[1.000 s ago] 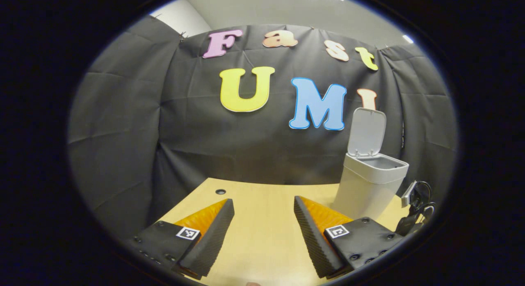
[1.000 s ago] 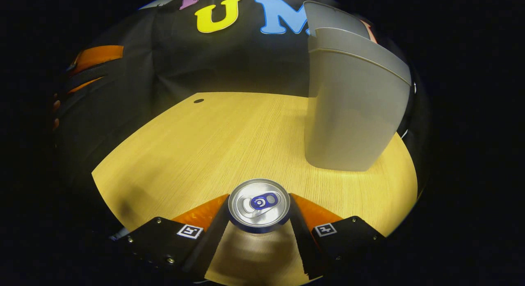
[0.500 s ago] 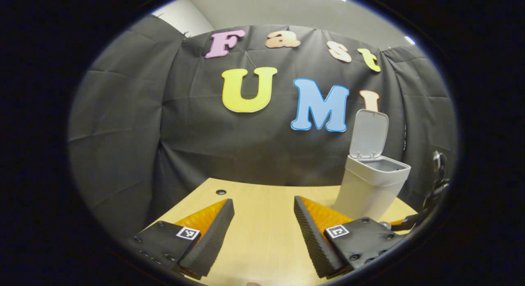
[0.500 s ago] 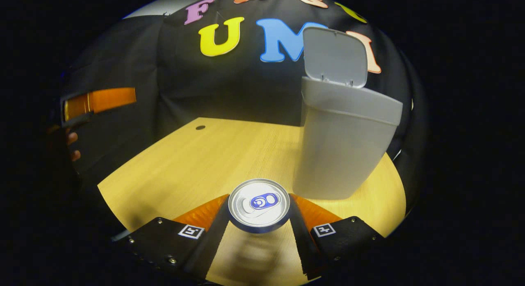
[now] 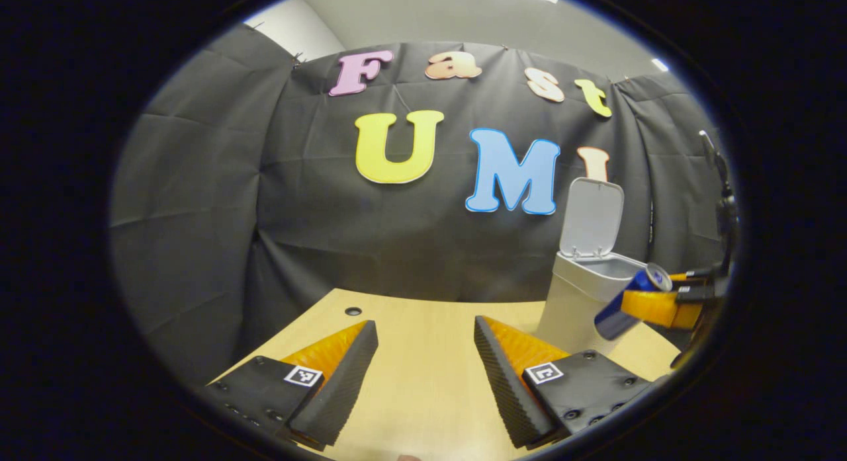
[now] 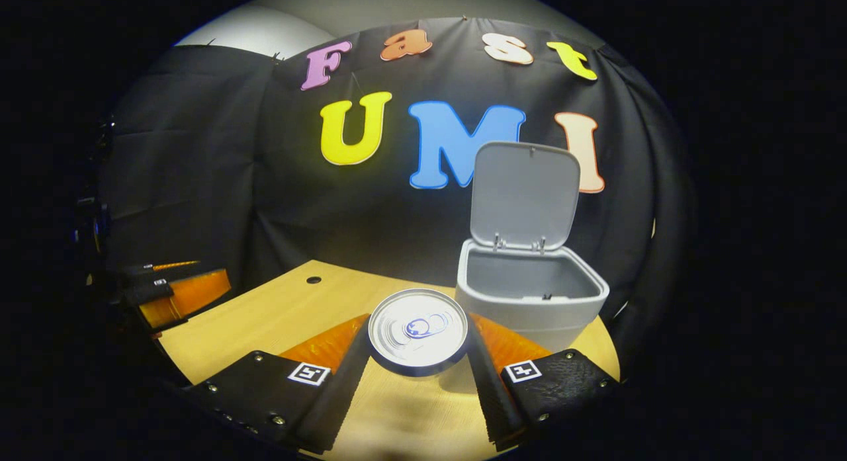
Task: Press the lid of the desktop garbage bin to open it, pick up the crumpled paper on the desktop and throw it into the bin, then pick up the pop can on the desktop and drop it into the bin, and finally close the garbage bin lid.
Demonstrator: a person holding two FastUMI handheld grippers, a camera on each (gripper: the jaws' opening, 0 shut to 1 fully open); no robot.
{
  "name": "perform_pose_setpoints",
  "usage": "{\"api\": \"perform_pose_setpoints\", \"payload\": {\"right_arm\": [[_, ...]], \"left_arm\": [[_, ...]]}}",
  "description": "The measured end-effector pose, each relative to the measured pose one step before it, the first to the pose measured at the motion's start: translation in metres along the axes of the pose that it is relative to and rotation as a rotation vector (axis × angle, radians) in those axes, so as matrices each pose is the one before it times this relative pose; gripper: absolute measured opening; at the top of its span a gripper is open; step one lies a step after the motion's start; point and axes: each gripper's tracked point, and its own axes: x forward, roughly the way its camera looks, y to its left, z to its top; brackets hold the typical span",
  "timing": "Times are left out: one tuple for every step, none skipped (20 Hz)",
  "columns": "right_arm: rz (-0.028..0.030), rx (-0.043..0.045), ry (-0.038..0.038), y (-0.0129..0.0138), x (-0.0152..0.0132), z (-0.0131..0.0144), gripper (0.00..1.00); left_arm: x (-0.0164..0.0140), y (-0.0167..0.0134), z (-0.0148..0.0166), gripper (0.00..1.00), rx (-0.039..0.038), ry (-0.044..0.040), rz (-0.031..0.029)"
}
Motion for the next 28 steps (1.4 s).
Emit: {"api": "perform_pose_setpoints", "payload": {"right_arm": [[-0.00927, -0.00648, -0.02928, -0.00345, 0.00115, 0.01007, 0.81], [-0.01158, -0.00713, -0.02831, -0.00477, 0.00202, 0.01124, 0.81], [-0.01479, -0.00453, -0.02988, -0.00559, 0.00303, 0.01048, 0.81], [-0.01337, -0.0015, -0.02941, -0.00578, 0.00271, 0.011, 0.81], [-0.01651, -0.00217, -0.02502, -0.0058, 0.00393, 0.00938, 0.81], [-0.0169, -0.00543, -0.02075, -0.00685, 0.0051, 0.00854, 0.81], [-0.0145, -0.00564, -0.01622, -0.0063, 0.00573, 0.00619, 0.81], [-0.01539, -0.0016, -0.00785, -0.00724, 0.0063, 0.00431, 0.81], [-0.01473, 0.00192, -0.00126, -0.00687, 0.00675, 0.00121, 0.81], [-0.01726, 0.00415, 0.00305, -0.00798, 0.0062, -0.0002, 0.81], [-0.01344, 0.00725, 0.0028, -0.00693, 0.00559, -0.00015, 0.81], [-0.01235, 0.00696, 0.00432, -0.00646, 0.00598, -0.00122, 0.81], [-0.01576, 0.00141, 0.01017, -0.00714, 0.00616, -0.00397, 0.81], [-0.01732, 0.00191, 0.01094, -0.00829, 0.00465, -0.00279, 0.81], [-0.01116, 0.0046, 0.01202, -0.00581, 0.00556, -0.00382, 0.81], [-0.01138, 0.00561, 0.01219, -0.00586, 0.00474, -0.00373, 0.81], [-0.01156, 0.0025, 0.0107, -0.00519, 0.00432, -0.00384, 0.81], [-0.00992, -0.00084, 0.01014, -0.00498, 0.00392, -0.0035, 0.81], [-0.00564, 0.00043, 0.01421, -0.00352, 0.00331, -0.0038, 0.81], [-0.00198, 0.00096, 0.01174, -0.00168, 0.00344, -0.00434, 0.81], [-0.00598, 0.00026, 0.01035, -0.00271, 0.00239, -0.00265, 0.81], [-0.00667, 0.00004, 0.00606, -0.00264, 0.00257, -0.00192, 0.81], [-0.00689, -0.00105, 0.00438, -0.00284, 0.00211, -0.00104, 0.82], [-0.00705, -0.00192, 0.00093, -0.00211, 0.00196, -0.00091, 0.83], [-0.00587, -0.0021, 0.00044, -0.00268, 0.00151, 0.00039, 0.84], [-0.005, -0.00001, -0.00307, -0.0017, 0.00089, 0.00063, 0.84], [-0.00288, 0.00005, -0.0055, -0.0016, 0.00045, 0.0011, 0.87], [-0.00152, -0.00159, -0.00424, -0.00053, 0.00014, 0.00141, 0.89]], "left_arm": [[-0.00081, -0.0001, -0.00096, 0.96, -0.00288, 0.00078, 0.00131], [-0.001, -0.00024, -0.00035, 0.96, -0.00255, -0.00037, 0.00174], [-0.0016, 0.00041, 0.00017, 0.96, -0.00093, -0.00063, 0.00141], [-0.0011, -0.00055, -0.00003, 0.96, 0.00084, -0.00152, 0.00147], [-0.00043, 0.00022, 0.00026, 0.96, 0.00204, -0.00094, 0.00153], [-0.00013, 0.00021, 0.00099, 0.95, 0.0028, -0.00136, 0.00132], [-0.00057, -0.00016, 0.00098, 0.96, 0.00283, -0.00183, 0.00174], [-0.00056, -0.00057, 0.00006, 0.96, 0.00207, -0.00118, 0.00075], [0.00029, -0.00008, 0.00045, 0.95, 0.0012, 0.00002, 0.00092], [-0.00004, 0.00007, 0.00027, 0.96, 0.00018, 0.00026, 0.00041], [-0.00144, 0.00003, 0.00019, 0.96, 0.00018, -0.001, 0.00149], [0.0005, -0.00045, 0.00105, 0.96, -0.00055, -0.0011, 0.00168], [-0.00028, 0.00013, -0.00027, 0.95, -0.00138, 0.00018, 0.00093], [0.00063, 0.00039, 0.00074, 0.96, -0.001, -0.00035, 0.00135], [0.00005, -0.00084, 0.00012, 0.96, -0.00074, -0.00059, 0.00082], [0.00014, 0.00101, 0.00105, 0.96, 0.00011, -0.00143, 0.00181], [-0.0001, -0.00073, -0.00043, 0.96, -0.00025, -0.00085, 0.00074], [0.00096, 0.00011, 0.00094, 0.96, -0.00077, -0.00125, 0.00123], [0.00027, -0.00101, 0.00082, 0.96, -0.00074, -0.00084, -0.00111], [0.00092, -0.00171, 0.0009, 0.95, 0.00038, -0.00073, -0.00055], [-0.00018, -0.00007, -0.00132, 0.95, 0.00083, -0.00083, -0.00139], [0.00095, -0.00064, -0.00023, 0.95, 0.00071, 0.00053, -0.00192], [0.00238, -0.00195, 0.00048, 0.95, 0.00021, 0.0007, -0.00224], [0.00231, -0.00246, 0.00149, 0.95, 0.00024, 0.00079, -0.0031], [0.00078, -0.00183, -0.00088, 0.95, 0.00037, 0.00069, -0.00267], [0.00088, -0.00217, -0.00082, 0.95, 0.00014, -0.00033, -0.00399], [0.00125, -0.00202, 0.00029, 0.95, 0.00042, 0.00048, -0.00316], [0.00172, -0.00206, 0.00041, 0.95, -0.00048, 0.00119, -0.00367]]}}
